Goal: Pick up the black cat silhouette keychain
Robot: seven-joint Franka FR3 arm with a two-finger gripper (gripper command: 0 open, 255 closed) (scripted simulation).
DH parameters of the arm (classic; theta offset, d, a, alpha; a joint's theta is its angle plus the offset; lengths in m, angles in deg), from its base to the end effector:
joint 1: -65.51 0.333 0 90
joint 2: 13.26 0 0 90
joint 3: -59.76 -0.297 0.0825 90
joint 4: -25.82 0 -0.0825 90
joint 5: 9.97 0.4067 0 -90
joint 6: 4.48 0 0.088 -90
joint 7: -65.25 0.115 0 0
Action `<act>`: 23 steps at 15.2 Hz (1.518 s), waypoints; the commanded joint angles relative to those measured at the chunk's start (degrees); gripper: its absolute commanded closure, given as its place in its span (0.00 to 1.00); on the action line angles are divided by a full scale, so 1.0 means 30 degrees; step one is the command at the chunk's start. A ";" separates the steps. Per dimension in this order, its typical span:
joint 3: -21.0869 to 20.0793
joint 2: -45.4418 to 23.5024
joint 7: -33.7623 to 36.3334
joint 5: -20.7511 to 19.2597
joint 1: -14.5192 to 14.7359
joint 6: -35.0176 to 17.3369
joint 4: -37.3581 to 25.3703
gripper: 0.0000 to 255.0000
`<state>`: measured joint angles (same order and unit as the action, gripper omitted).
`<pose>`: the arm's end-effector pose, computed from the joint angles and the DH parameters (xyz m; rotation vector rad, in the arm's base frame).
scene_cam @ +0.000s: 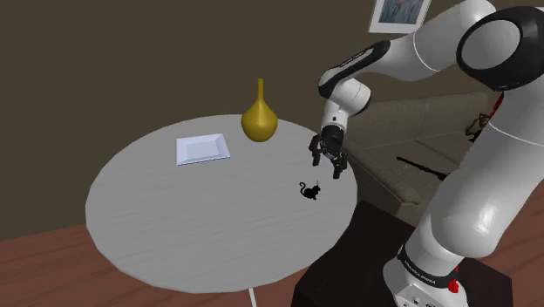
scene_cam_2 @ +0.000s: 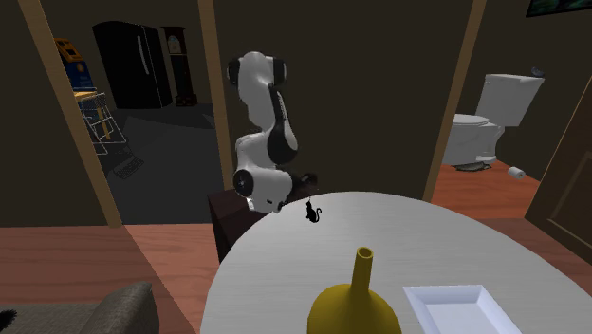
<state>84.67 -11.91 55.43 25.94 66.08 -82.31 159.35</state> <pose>0.4024 -0.0973 0.2997 -2.0780 0.4619 0.8233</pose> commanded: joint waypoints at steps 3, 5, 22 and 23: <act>0.0069 -0.4616 -0.1578 0.4157 -0.0456 0.2289 0.0332 0.00; -0.0049 -0.5126 -0.1981 0.4208 -0.0523 0.2090 0.0281 0.00; -0.0275 -0.6604 -0.3079 0.4408 -0.0597 0.1573 0.0054 1.00; -0.0230 -0.6335 -0.2889 0.4367 -0.0581 0.1664 0.0105 1.00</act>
<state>83.91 -31.39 46.47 39.11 64.29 -77.39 159.49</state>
